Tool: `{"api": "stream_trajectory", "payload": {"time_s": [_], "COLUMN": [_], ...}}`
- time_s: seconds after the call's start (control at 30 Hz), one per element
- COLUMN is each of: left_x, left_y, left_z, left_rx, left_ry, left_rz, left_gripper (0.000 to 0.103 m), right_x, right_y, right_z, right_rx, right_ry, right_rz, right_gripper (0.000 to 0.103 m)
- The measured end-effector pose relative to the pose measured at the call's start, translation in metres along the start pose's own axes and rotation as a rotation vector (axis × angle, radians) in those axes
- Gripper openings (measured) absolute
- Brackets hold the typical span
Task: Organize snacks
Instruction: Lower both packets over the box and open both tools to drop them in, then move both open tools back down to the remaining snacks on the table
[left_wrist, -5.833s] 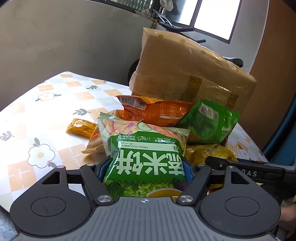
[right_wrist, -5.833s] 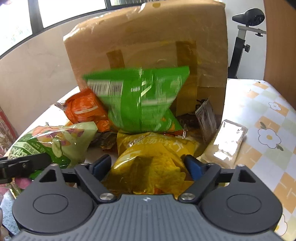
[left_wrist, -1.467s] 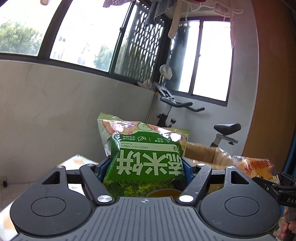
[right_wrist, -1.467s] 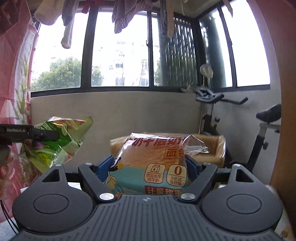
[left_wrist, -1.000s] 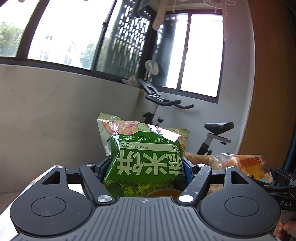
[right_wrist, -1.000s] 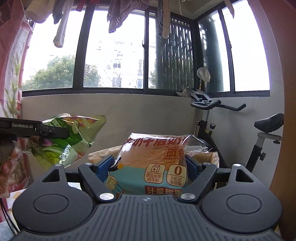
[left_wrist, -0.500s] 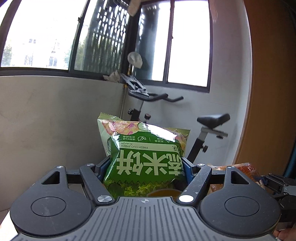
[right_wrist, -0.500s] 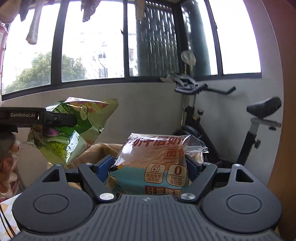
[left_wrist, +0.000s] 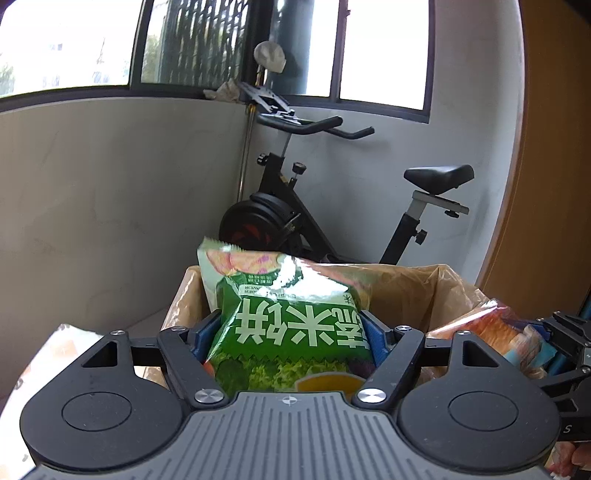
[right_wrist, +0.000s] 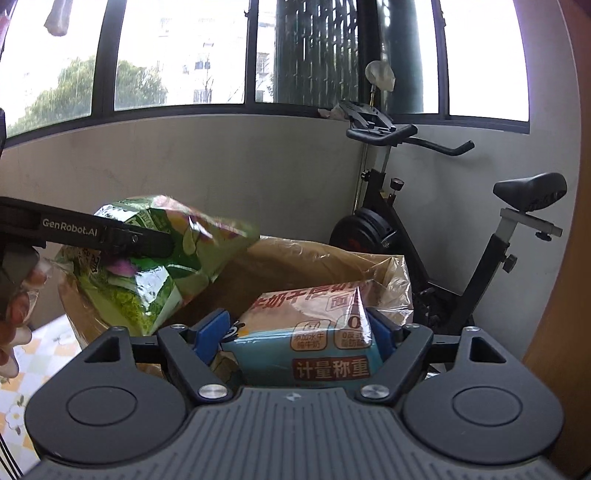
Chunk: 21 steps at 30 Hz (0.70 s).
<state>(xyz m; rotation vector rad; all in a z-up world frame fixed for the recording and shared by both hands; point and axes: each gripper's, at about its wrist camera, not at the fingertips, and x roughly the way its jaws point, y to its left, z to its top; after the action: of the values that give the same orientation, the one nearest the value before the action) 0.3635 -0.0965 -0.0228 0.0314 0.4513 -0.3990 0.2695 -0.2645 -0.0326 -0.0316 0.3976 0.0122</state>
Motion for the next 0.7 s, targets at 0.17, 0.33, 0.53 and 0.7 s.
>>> {"api": "stream_trajectory", "payload": {"time_s": [0.17,0.33,0.53,0.7], "left_x": [-0.014,-0.025,-0.043,-0.063], "left_y": [0.005,0.011,0.019,0.035], "left_z": [0.001,0.004,0.006,0.003], "left_rx": [0.000,-0.019,-0.042,-0.064], "left_ry": [-0.022,-0.026,-0.029,-0.043], "left_rz": [-0.006,-0.013,-0.022,-0.021], "left_gripper": [0.087,0.087,0.087,0.087], "right_x": [0.001,-0.004,-0.018,-0.037], "right_y": [0.002,0.007,0.013,0.012], "right_z": [0.006,0.012,0.014,0.013], "right_rx": [0.020,0.015,-0.007,-0.014], "right_ry": [0.001,-0.011,-0.028,-0.042], "right_rz": [0.018,0.017,0.022,0.021], "right_gripper": [0.091,0.093,0.093,0.093]}}
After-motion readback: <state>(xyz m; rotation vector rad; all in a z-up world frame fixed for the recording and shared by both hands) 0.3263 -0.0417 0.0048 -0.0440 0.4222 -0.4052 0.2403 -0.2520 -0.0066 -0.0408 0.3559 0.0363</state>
